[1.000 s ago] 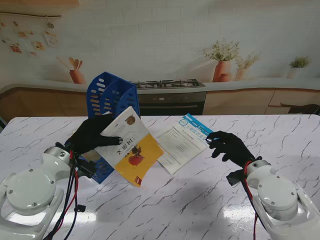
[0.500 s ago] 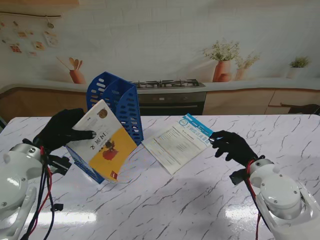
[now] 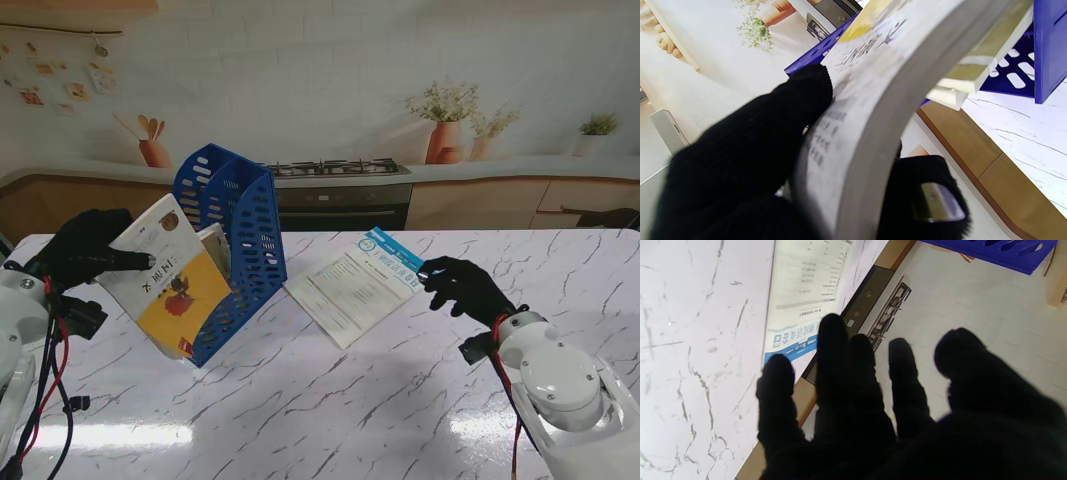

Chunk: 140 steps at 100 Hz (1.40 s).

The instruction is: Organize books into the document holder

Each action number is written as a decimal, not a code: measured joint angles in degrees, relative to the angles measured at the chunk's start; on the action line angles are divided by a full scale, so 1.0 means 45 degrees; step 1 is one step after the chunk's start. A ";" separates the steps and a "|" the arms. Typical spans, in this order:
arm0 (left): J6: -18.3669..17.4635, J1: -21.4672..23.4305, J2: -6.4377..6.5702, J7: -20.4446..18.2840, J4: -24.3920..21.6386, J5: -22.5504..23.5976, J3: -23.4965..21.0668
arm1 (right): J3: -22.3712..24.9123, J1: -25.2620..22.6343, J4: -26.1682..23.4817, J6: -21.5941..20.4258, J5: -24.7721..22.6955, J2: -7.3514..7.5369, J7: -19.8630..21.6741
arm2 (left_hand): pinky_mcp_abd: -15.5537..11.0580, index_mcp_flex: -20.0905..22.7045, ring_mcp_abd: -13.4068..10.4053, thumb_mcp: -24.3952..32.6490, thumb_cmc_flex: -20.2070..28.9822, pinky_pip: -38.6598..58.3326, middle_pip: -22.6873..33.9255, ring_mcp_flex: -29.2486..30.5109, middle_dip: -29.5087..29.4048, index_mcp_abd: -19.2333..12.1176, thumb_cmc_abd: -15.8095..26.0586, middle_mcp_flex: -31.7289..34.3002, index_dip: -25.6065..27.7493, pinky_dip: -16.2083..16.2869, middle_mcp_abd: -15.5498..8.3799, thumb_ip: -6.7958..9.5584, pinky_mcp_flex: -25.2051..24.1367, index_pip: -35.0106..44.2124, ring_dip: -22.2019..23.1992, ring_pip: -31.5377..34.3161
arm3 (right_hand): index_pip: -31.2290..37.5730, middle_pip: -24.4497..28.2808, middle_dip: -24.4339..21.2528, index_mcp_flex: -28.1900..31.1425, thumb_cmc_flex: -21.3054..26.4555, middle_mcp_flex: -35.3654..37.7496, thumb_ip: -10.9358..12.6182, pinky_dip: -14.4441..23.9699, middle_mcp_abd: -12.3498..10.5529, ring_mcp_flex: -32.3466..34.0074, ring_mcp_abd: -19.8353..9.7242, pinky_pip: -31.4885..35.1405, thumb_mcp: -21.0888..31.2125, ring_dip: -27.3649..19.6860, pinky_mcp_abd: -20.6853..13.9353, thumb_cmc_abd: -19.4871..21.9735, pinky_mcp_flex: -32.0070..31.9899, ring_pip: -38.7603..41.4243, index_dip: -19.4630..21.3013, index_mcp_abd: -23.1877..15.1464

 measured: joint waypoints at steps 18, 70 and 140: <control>0.0345 -0.0859 0.0170 -0.0538 0.0442 0.0513 0.0054 | -0.0006 -0.0003 -0.0003 0.0094 -0.0056 0.0008 0.0015 | 0.0000 0.0000 0.0000 0.0000 0.0000 0.0002 0.0000 0.0000 0.0000 -0.0007 0.0000 0.0000 0.0009 0.0000 -0.0012 0.0000 0.0000 0.0002 -0.0001 0.0000 | -0.0003 0.0000 0.0000 0.0000 0.0000 0.0000 0.0000 -0.0005 0.0000 0.0000 0.0001 -0.0015 0.0000 0.0000 0.0000 0.0000 0.0000 -0.0002 0.0026 0.0000; 0.0259 -0.3439 0.0421 -0.0805 0.2879 0.1403 0.1555 | -0.0026 -0.0039 -0.0037 0.0347 -0.0153 0.0037 0.0133 | 0.0000 0.0000 0.0000 0.0000 0.0000 0.0017 0.0000 0.0000 0.0000 -0.0034 0.0000 0.0000 0.0017 -0.0018 -0.0020 0.0000 0.0000 0.0007 -0.0001 0.0000 | -0.0017 0.0000 0.0000 0.0000 -0.0157 0.0000 0.0000 -0.0168 0.0000 0.0000 0.0005 -0.0025 -0.0004 -0.0002 0.0000 0.0000 -0.0015 -0.0002 0.0031 0.0001; -0.2812 -0.4899 0.0032 0.1249 0.6416 0.1409 0.3374 | -0.0270 0.0007 0.0022 0.0616 -0.0021 0.0069 0.0168 | 0.0000 0.0000 0.0000 0.0000 -0.0010 0.0022 0.0000 0.0000 0.0008 -0.0369 -0.0005 0.0000 0.0157 -0.0026 -0.0351 -0.0034 0.0000 0.0048 0.0012 0.0000 | -0.0018 0.0004 0.0000 0.0000 -0.0150 0.0000 0.0000 -0.0192 0.0000 0.0000 0.0005 -0.0025 -0.0027 -0.0002 0.0000 0.0004 -0.0008 -0.0003 0.0035 0.0002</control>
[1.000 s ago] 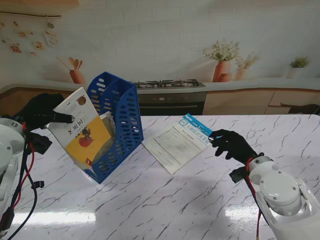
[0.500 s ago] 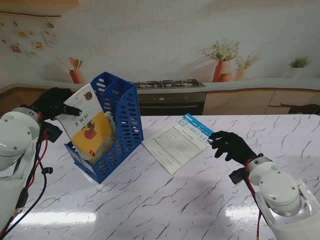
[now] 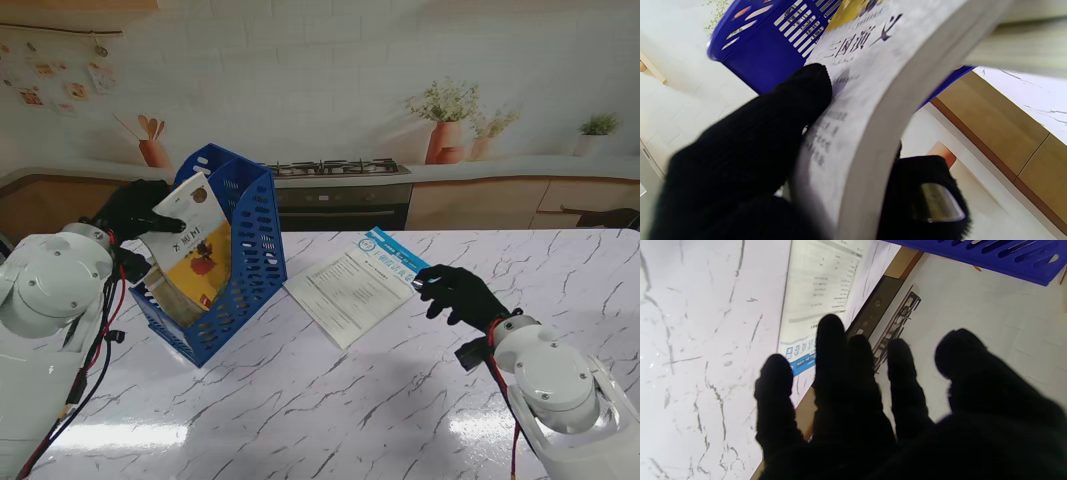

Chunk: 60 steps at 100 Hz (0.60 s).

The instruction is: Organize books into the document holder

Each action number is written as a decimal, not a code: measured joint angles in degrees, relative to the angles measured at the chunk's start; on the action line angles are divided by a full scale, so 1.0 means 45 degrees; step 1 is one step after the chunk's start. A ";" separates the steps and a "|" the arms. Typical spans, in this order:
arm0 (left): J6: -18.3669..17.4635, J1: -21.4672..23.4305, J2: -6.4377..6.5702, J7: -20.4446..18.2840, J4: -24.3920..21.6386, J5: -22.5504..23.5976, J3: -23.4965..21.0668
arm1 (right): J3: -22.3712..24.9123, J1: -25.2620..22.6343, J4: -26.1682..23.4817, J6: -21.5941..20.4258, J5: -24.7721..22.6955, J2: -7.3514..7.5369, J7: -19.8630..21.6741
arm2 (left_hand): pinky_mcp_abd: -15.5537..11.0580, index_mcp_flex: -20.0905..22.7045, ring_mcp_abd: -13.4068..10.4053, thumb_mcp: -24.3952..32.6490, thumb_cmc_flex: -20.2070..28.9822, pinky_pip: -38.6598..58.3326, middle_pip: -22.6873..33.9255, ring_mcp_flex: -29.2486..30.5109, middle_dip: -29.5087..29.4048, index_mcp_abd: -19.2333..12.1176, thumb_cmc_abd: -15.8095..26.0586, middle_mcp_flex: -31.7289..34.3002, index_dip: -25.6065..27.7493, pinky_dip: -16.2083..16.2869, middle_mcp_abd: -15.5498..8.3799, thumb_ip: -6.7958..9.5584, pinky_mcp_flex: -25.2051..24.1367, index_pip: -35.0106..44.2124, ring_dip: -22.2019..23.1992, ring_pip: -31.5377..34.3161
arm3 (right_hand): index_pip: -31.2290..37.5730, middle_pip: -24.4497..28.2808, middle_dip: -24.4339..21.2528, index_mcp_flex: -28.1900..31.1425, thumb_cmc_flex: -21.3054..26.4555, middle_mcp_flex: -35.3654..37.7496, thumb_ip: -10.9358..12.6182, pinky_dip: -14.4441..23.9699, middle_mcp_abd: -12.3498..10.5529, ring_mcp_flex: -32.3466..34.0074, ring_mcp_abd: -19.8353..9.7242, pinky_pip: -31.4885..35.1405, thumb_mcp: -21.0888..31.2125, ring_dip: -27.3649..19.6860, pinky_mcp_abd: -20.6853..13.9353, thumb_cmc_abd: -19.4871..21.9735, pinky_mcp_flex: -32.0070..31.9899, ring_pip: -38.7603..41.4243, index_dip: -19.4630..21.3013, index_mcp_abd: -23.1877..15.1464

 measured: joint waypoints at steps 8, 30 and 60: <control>-0.0217 -0.0010 -0.0046 0.0060 0.0301 -0.0001 0.0104 | -0.0016 0.0002 0.0006 0.0028 0.0012 -0.0010 -0.0013 | 0.0000 0.0000 0.0000 0.0000 -0.0001 0.0001 0.0000 0.0000 0.0000 -0.0046 -0.0001 0.0000 0.0001 -0.0001 -0.0025 -0.0002 0.0000 0.0001 0.0009 0.0000 | 0.0000 0.0000 0.0000 0.0000 0.0000 0.0000 0.0000 -0.0005 0.0000 0.0000 0.0001 0.0000 0.0015 0.0000 0.0000 0.0000 0.0000 0.0000 0.0000 0.0000; -0.1047 0.0124 -0.0053 0.0189 0.0672 0.0692 0.0335 | -0.0033 0.0051 0.0055 0.0052 0.0011 -0.0022 -0.0049 | 0.0000 0.0000 0.0000 0.0000 -0.0007 0.0002 0.0000 0.0000 0.0001 -0.0112 -0.0103 0.0000 0.0007 -0.0004 -0.0139 -0.0011 0.0000 0.0012 0.0010 0.0000 | 0.0000 0.0000 0.0000 0.0001 0.0000 0.0000 0.0000 -0.0070 0.0000 0.0000 0.0001 0.0000 0.0019 0.0000 0.0000 0.0000 0.0000 0.0000 0.0000 0.0000; -0.1794 0.0527 -0.0037 0.0348 0.0820 0.1491 0.0433 | -0.0048 0.0043 0.0098 0.0106 0.0097 -0.0040 -0.0134 | 0.0000 0.0000 0.0000 0.0000 -0.0016 0.0002 0.0012 0.0000 0.0239 -0.0292 -0.0126 0.0002 0.0007 -0.0007 -0.0366 -0.0021 0.0000 0.0027 0.0010 0.0000 | 0.0000 0.0000 0.0000 0.0001 0.0000 0.0000 0.0000 -0.0076 0.0000 0.0000 0.0003 0.0000 0.0019 0.0000 0.0000 0.0139 -0.0007 0.0000 0.0000 0.0000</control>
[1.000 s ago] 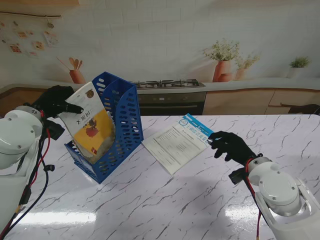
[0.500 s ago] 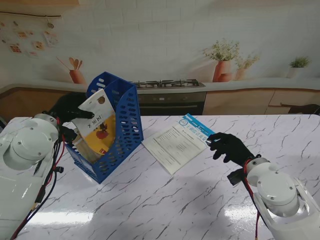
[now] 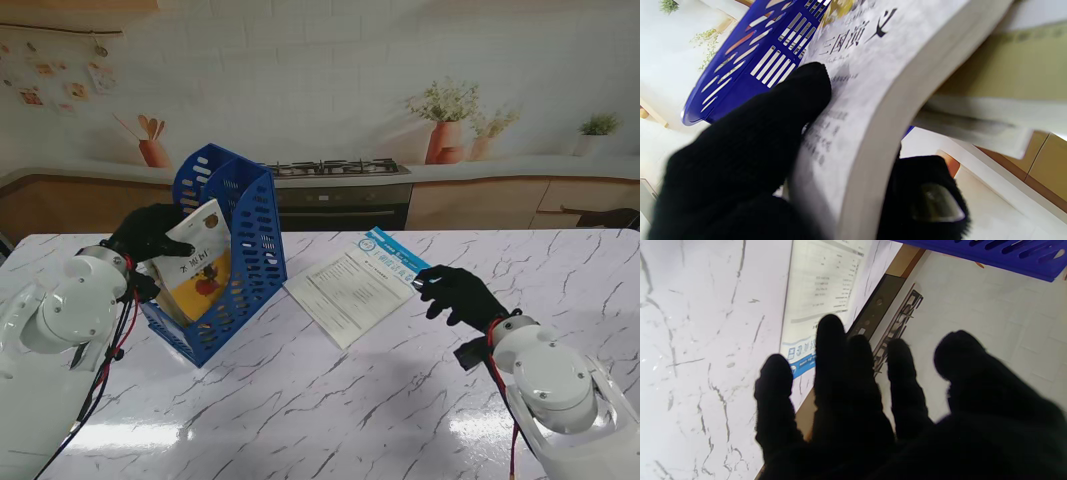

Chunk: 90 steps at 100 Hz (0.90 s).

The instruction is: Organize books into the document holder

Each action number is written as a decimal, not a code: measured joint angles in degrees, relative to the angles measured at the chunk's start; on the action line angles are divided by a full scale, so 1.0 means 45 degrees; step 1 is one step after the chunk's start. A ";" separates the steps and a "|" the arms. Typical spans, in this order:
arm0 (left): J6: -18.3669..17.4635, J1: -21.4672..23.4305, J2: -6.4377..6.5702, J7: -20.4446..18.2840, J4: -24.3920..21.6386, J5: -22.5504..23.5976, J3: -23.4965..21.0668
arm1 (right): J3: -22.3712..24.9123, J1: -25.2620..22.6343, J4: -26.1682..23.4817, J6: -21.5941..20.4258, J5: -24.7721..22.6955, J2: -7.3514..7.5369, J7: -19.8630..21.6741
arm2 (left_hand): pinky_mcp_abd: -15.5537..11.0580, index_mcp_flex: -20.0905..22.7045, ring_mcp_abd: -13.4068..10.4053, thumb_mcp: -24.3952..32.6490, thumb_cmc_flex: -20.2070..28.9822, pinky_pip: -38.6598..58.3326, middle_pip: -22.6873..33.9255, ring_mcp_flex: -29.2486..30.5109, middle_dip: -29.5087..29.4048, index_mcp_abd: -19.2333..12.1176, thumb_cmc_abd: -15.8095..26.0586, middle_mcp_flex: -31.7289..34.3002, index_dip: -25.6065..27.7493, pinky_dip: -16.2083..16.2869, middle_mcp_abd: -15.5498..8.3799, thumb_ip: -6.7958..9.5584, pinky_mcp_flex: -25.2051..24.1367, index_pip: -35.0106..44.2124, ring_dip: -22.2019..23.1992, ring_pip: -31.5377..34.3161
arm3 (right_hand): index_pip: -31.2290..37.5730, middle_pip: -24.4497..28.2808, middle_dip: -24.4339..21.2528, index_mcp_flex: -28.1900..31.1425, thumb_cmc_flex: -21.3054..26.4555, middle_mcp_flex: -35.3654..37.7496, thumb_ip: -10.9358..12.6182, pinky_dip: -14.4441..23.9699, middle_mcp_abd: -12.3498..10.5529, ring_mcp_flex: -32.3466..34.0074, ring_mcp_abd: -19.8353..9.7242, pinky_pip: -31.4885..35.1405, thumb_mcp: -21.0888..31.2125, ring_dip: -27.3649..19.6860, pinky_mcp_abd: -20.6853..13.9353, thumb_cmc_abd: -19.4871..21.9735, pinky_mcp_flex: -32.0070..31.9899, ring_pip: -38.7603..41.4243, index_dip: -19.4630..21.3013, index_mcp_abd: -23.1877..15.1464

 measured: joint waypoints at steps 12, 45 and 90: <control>-0.0087 0.0080 0.0026 0.0019 -0.0036 -0.0215 0.0040 | 0.0015 -0.0028 0.0008 0.0000 0.0018 -0.0011 -0.0028 | 0.0000 0.0000 0.0000 0.0000 0.0000 0.0000 0.0018 0.0000 0.0057 -0.0072 -0.0001 0.0000 0.0000 0.0000 -0.0008 -0.0026 0.0000 0.0007 0.0003 0.0000 | 0.0000 0.0000 0.0000 0.0000 0.0000 0.0000 0.0000 -0.0001 0.0000 0.0000 0.0000 0.0000 -0.0071 0.0000 0.0000 0.0016 0.0000 0.0000 0.0000 0.0000; -0.0075 0.0259 -0.0029 0.0695 -0.0017 -0.0218 0.0282 | 0.0072 -0.0095 0.0039 -0.0010 0.0077 -0.0018 -0.0006 | 0.0000 0.0000 -0.0001 -0.0080 0.0000 0.0001 -0.0399 0.0000 -0.0037 -0.0250 -0.0004 0.0004 -0.0064 -0.0285 -0.0063 -0.0773 0.0000 -0.0013 0.0005 -0.0037 | 0.0000 0.0006 0.0000 0.0000 0.0003 0.0000 0.0000 -0.0001 0.0000 -0.0001 0.0001 0.0000 -0.0186 0.0000 0.0000 0.0019 0.0000 0.0000 0.0000 0.0000; -0.0443 0.0652 -0.0024 0.1267 -0.0197 0.1326 0.0408 | 0.0123 -0.0130 0.0062 -0.0007 0.0123 -0.0014 0.0101 | 0.0748 -0.1082 0.0642 -0.1823 0.0155 0.0006 -0.0128 -0.1037 -0.1875 -0.0614 0.0806 -0.1123 -0.4770 -0.2136 -0.0352 -0.1570 -0.0993 -0.1036 0.1348 -0.1744 | 0.0000 0.0006 0.0000 0.0000 0.0003 0.0001 0.0000 -0.0005 0.0000 -0.0001 0.0002 0.0000 -0.0142 0.0000 0.0000 0.0019 0.0041 0.0000 0.0000 0.0000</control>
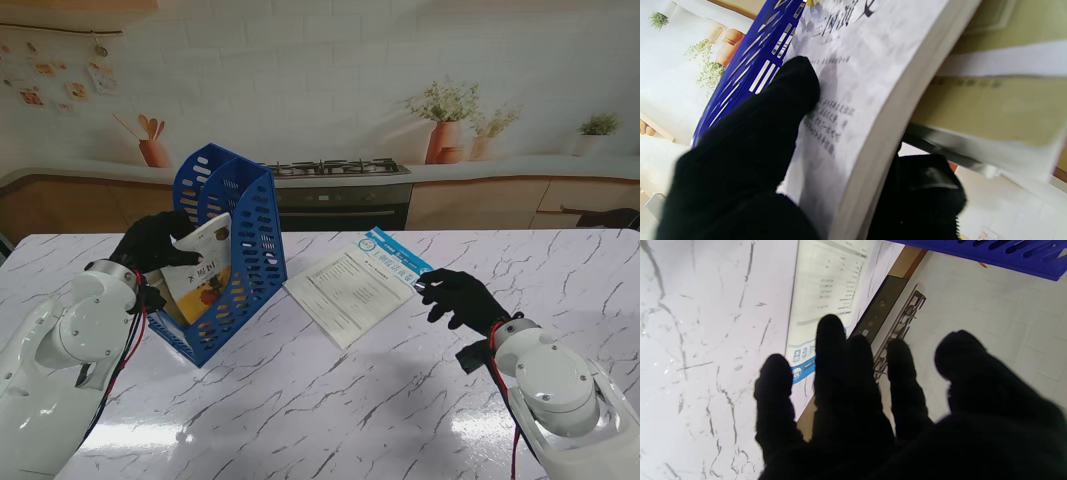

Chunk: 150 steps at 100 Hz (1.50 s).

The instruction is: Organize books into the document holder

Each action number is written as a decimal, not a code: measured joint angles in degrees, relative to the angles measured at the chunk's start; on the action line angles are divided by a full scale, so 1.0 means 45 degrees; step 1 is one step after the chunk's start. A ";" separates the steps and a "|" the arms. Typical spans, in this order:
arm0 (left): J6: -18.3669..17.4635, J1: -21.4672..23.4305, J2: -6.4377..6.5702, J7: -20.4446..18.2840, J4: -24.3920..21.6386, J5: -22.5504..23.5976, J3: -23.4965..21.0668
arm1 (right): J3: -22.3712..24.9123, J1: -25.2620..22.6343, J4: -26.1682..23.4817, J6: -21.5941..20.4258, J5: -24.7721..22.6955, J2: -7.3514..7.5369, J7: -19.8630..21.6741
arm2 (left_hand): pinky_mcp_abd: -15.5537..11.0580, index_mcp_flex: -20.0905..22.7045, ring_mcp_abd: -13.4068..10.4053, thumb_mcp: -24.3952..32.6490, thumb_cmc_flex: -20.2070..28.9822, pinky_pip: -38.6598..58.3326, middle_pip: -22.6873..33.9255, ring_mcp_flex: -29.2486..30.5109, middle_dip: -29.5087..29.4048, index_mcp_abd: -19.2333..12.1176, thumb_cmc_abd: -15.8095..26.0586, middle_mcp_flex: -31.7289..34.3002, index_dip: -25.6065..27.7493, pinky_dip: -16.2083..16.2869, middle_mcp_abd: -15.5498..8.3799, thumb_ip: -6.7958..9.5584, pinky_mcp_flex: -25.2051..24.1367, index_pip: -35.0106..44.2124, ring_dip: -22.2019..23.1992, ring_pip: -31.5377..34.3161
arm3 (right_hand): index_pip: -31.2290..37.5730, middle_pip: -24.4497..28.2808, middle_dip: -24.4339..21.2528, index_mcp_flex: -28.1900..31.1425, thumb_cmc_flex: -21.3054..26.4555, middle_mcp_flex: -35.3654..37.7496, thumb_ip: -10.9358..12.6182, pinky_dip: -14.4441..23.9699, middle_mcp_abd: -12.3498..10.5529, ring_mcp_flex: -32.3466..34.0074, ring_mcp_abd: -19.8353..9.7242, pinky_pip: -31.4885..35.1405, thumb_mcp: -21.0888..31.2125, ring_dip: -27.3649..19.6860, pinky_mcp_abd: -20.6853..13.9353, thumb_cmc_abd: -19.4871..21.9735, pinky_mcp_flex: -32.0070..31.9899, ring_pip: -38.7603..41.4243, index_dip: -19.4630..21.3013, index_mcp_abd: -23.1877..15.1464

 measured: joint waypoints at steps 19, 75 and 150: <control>-0.0009 0.0083 -0.0014 0.0150 -0.0032 0.0040 0.0031 | 0.0010 -0.0001 0.0011 0.0000 0.0003 0.0002 0.0015 | 0.0146 -0.0364 0.0081 -0.0254 0.0000 0.0000 0.0732 -0.0484 -0.0840 -0.0170 0.0317 -0.0713 -0.1223 0.0161 0.0202 0.0000 -0.0627 -0.0602 0.0114 0.0000 | 0.0000 -0.0007 0.0000 0.0000 0.0000 0.0000 0.0000 -0.0004 0.0000 0.0000 0.0001 0.0000 0.0001 0.0000 0.0000 0.0000 -0.0042 -0.0002 0.0000 0.0000; 0.0049 0.0527 -0.0071 0.0319 -0.0468 -0.0227 -0.0062 | 0.0012 0.0029 0.0124 -0.0006 0.0025 0.0009 0.0089 | 0.1536 -0.0341 0.0794 -0.1080 0.0030 -0.0464 0.1104 -0.2005 -0.3734 -0.0477 0.1488 -0.1683 -0.6129 0.1741 0.1066 0.0021 -0.3543 -0.3706 -0.0035 -0.1738 | 0.0000 -0.0007 0.0000 0.0000 0.0004 0.0000 0.0000 -0.0008 0.0001 -0.0140 0.0004 0.0000 -0.0195 -0.0002 0.0000 0.0017 -0.0066 -0.0179 0.0000 0.0000; 0.0173 0.1317 -0.0330 0.1024 -0.1419 -0.0573 -0.0224 | -0.0011 0.0102 0.0216 -0.0034 0.0086 0.0007 0.0052 | 0.3139 -0.0102 0.2198 -0.1755 -0.0992 -0.4876 0.0173 -0.4711 -0.4202 -0.0466 0.2844 -0.2491 -0.7204 0.2751 0.1152 0.0043 -0.7742 -0.5754 -0.2725 -0.7213 | 0.0000 -0.0007 0.0000 0.0000 0.0004 0.0000 0.0000 -0.0008 0.0001 -0.0140 0.0007 0.0000 -0.0131 -0.0004 0.0000 0.0017 -0.0019 -0.0179 0.0000 0.0000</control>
